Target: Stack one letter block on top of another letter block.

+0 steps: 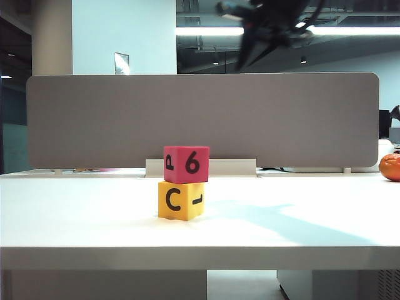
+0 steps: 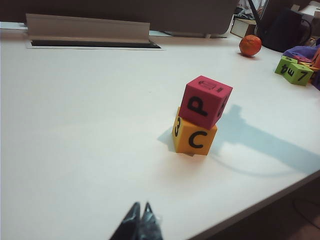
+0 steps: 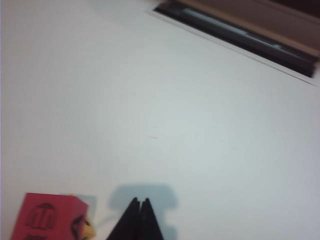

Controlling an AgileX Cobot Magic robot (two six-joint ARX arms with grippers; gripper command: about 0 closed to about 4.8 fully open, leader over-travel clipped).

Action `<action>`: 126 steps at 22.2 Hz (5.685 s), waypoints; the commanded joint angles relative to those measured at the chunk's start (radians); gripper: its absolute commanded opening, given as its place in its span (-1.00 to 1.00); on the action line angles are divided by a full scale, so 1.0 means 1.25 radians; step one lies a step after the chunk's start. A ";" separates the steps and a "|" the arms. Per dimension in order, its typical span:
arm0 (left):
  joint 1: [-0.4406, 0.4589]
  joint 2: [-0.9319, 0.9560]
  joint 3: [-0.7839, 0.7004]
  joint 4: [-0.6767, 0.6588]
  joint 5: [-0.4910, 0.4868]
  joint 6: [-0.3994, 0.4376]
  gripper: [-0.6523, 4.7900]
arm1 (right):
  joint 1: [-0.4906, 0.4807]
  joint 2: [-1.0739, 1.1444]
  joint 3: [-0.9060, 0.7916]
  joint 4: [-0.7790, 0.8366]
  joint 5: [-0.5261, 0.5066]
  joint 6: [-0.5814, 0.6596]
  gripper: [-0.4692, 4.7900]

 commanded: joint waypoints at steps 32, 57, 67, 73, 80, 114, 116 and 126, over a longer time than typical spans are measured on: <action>0.001 0.001 0.003 0.162 -0.333 0.001 -0.78 | -0.139 -0.747 -0.541 -0.041 0.161 0.065 -0.84; 0.001 0.001 0.003 0.164 -0.333 0.001 -0.78 | -0.137 -1.159 -0.821 -0.017 0.231 0.209 -0.85; 0.001 0.001 0.003 0.164 -0.333 0.001 -0.78 | -0.137 -1.160 -0.838 -0.029 0.205 0.217 -0.84; 0.001 0.001 0.003 0.164 -0.333 0.001 -0.78 | -0.137 -1.160 -0.839 -0.028 0.211 0.211 -0.84; 0.001 0.001 0.003 0.164 -0.333 0.001 -0.78 | -0.196 -1.160 -0.839 -0.028 0.208 0.157 -0.84; 0.001 0.001 0.003 0.164 -0.333 0.001 -0.78 | -0.402 -1.226 -1.074 0.208 0.039 0.192 -0.84; 0.001 0.001 0.003 0.164 -0.333 0.001 -0.78 | -0.402 -1.226 -1.075 0.205 0.038 0.171 -0.84; 0.001 0.001 0.003 0.164 -0.333 0.001 -0.78 | -0.377 -1.226 -1.074 0.205 0.056 0.054 -0.84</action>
